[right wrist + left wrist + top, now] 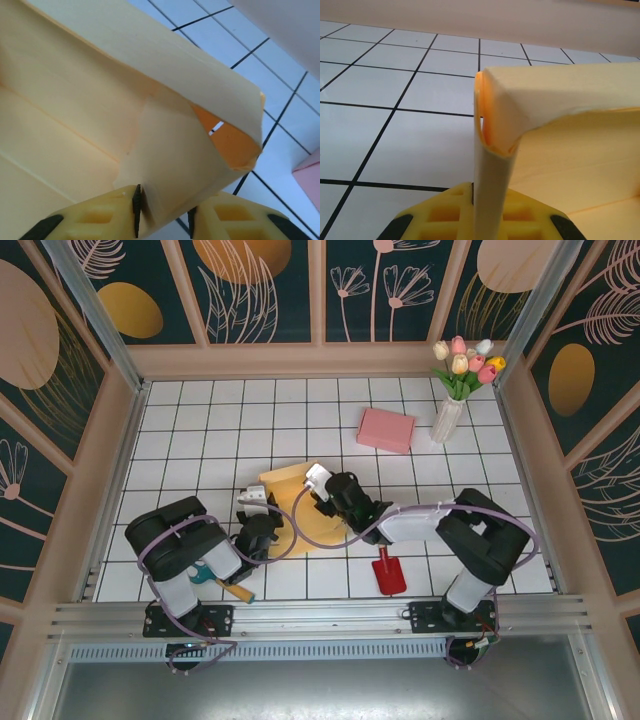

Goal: Fold the paper box

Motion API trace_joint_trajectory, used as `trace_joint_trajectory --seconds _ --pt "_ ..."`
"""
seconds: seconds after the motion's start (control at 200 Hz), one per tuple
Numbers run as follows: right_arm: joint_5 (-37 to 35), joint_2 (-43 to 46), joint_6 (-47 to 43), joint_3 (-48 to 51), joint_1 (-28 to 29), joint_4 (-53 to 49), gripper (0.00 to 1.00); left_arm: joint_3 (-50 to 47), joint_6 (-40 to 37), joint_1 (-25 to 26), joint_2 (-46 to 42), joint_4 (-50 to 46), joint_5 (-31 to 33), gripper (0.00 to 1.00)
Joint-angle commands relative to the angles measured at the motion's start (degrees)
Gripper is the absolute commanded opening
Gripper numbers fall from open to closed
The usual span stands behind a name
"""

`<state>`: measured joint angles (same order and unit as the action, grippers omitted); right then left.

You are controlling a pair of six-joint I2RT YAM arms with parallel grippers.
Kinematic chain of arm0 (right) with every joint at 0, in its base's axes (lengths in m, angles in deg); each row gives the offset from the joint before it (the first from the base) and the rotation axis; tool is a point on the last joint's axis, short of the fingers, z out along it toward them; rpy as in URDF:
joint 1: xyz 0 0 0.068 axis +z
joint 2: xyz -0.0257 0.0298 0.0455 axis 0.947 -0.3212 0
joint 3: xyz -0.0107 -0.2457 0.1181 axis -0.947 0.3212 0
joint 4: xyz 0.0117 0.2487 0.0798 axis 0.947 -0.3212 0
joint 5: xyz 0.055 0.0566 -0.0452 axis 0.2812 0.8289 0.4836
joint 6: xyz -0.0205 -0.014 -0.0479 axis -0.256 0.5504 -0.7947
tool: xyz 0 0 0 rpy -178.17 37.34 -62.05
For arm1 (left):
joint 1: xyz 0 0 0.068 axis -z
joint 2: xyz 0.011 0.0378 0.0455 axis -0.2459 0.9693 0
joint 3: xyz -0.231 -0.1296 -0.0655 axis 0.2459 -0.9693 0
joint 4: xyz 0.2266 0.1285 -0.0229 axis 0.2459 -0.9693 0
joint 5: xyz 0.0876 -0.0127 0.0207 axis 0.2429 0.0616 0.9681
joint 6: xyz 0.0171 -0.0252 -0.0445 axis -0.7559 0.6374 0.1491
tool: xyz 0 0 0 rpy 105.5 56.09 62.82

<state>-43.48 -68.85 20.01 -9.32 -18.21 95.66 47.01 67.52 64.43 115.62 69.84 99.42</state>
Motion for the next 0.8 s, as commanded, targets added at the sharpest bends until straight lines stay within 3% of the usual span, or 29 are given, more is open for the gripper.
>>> trace_joint_trajectory --seconds 0.0,0.13,0.275,0.49,0.796 --pt "-3.3 -2.2 2.0 -2.3 1.9 8.6 0.27 0.3 1.8 0.9 -1.8 1.9 -5.3 0.0" --pt "-5.5 -4.2 2.7 -2.4 2.3 11.3 0.24 0.1 2.3 0.9 -2.4 1.8 -6.1 0.0" --pt "-12.7 -7.4 4.0 -4.2 2.9 12.0 0.21 0.2 4.5 0.8 -2.7 0.0 -5.8 0.0" --pt "-29.6 -12.1 5.8 -8.3 2.6 5.4 0.11 2.8 12.4 0.8 -6.9 -14.1 5.3 0.0" --pt "-31.9 -12.2 14.8 -10.8 0.0 -5.5 0.1 4.9 15.3 0.8 -8.5 -21.7 9.0 0.0"
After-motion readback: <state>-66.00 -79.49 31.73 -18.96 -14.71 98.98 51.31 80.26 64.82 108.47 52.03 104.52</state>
